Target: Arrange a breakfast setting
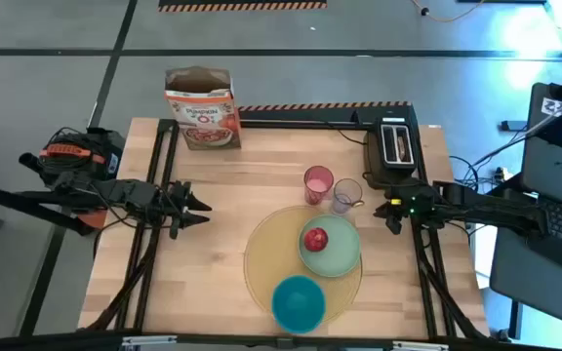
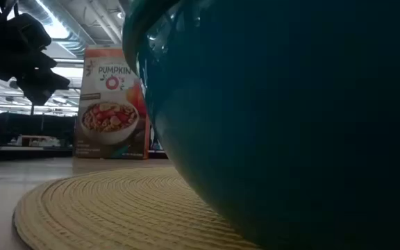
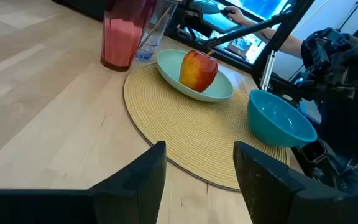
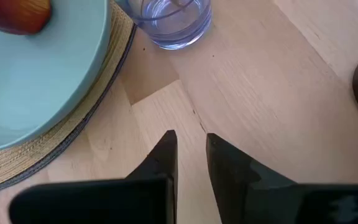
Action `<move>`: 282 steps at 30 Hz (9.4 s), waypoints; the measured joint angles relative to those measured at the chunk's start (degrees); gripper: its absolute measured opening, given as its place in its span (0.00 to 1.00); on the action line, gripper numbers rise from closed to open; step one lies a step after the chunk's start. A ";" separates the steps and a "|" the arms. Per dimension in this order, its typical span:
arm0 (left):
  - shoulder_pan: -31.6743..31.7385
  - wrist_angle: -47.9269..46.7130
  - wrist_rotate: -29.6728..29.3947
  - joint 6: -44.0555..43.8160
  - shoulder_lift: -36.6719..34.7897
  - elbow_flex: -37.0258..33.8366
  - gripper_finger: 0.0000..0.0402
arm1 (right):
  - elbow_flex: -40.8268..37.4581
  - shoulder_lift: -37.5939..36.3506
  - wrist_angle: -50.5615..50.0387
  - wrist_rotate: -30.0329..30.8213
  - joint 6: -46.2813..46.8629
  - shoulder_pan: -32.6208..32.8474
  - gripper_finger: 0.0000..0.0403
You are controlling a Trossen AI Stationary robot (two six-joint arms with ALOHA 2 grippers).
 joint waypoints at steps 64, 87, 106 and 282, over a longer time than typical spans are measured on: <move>0.02 0.02 -0.17 0.00 0.00 0.02 0.45 | 0.22 12.87 0.42 6.60 -0.85 -17.99 0.14; 0.00 0.15 -10.36 0.00 0.00 0.02 0.45 | 0.22 12.85 0.79 6.67 -0.57 -17.99 0.14; 0.00 0.44 -11.69 -0.02 -0.03 0.00 0.45 | 5.22 11.50 0.74 -24.90 -9.05 -17.92 0.14; 32.75 -46.89 8.49 47.56 100.40 103.44 0.00 | 24.24 38.64 85.03 -29.51 -62.39 -1.48 0.14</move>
